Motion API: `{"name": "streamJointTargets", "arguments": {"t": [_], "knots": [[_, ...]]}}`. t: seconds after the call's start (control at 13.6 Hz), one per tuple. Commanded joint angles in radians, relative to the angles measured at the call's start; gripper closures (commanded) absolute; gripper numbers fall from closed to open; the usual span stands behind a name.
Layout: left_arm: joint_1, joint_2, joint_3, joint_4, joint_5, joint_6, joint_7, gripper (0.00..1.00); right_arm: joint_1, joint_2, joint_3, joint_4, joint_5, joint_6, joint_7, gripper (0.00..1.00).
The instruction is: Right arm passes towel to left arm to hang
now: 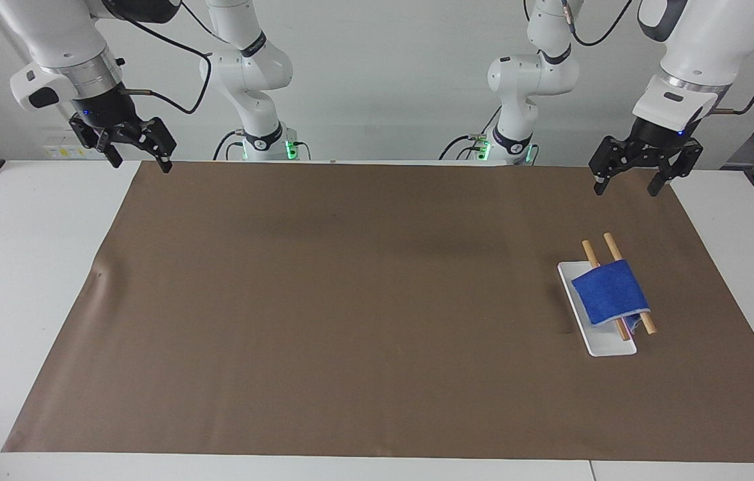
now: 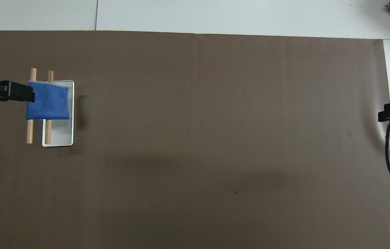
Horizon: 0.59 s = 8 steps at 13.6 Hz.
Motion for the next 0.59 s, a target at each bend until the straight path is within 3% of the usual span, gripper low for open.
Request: {"name": "streamJointTargets", "arguments": {"t": [0.0, 0.51], "knots": [[-0.010, -0.043, 0.002, -0.032, 0.013, -0.069, 0.019, 0.00, 0.009, -0.024, -0.005, -0.025, -0.012, -0.003, 0.012, 0.00], [0.001, -0.043, 0.007, -0.046, 0.013, -0.019, 0.071, 0.00, 0.009, -0.024, -0.005, -0.025, -0.012, -0.003, 0.012, 0.00]]}}
